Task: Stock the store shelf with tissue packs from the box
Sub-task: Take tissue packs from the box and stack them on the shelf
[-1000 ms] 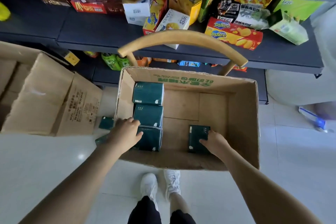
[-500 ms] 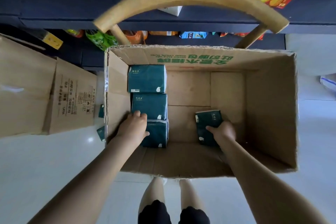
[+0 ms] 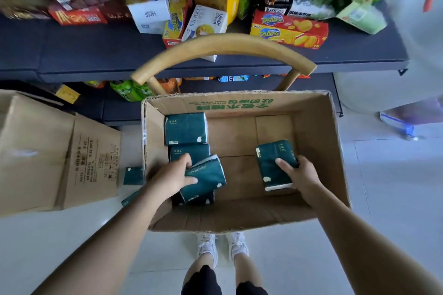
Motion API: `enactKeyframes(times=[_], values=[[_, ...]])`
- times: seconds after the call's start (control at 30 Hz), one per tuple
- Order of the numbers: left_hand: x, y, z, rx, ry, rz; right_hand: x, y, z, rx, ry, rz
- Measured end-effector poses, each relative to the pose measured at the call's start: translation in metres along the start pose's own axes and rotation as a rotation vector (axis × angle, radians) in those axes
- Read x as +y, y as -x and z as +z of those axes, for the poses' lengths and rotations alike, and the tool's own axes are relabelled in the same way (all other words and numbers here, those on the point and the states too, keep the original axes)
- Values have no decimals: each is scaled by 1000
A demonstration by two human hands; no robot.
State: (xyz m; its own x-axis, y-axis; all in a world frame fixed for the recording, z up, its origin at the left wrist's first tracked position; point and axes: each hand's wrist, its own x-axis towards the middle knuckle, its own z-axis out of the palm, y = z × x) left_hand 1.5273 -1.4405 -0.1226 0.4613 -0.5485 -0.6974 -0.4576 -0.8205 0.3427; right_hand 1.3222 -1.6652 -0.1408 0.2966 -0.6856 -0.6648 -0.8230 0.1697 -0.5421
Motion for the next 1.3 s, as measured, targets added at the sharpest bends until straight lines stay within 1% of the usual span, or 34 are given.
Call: enactKeyframes(times=[0.1, 0.27, 0.43, 0.57, 0.7, 0.77, 0.87, 1.0, 1.13, 1.3], values=[[16, 14, -34, 99, 231, 39, -24, 18, -24, 11, -37, -33], [59, 58, -98, 256, 458, 199, -76, 57, -72, 36, -105, -171], [109, 110, -157, 398, 566, 329, -130, 107, -141, 83, -113, -304], [166, 161, -192, 485, 651, 384, -164, 140, -207, 171, -42, -426], [230, 205, -215, 623, 666, 489, -190, 164, -282, 207, -66, -548], [264, 226, -221, 687, 661, 511, -200, 174, -321, 232, -61, -629], [310, 255, -229, 734, 599, 511, -215, 184, -376, 227, -103, -738], [361, 282, -241, 785, 557, 534, -242, 198, -438, 204, -76, -831], [395, 305, -262, 837, 564, 534, -273, 211, -482, 191, -121, -896], [425, 319, -297, 923, 592, 571, -310, 220, -510, 172, -150, -969]])
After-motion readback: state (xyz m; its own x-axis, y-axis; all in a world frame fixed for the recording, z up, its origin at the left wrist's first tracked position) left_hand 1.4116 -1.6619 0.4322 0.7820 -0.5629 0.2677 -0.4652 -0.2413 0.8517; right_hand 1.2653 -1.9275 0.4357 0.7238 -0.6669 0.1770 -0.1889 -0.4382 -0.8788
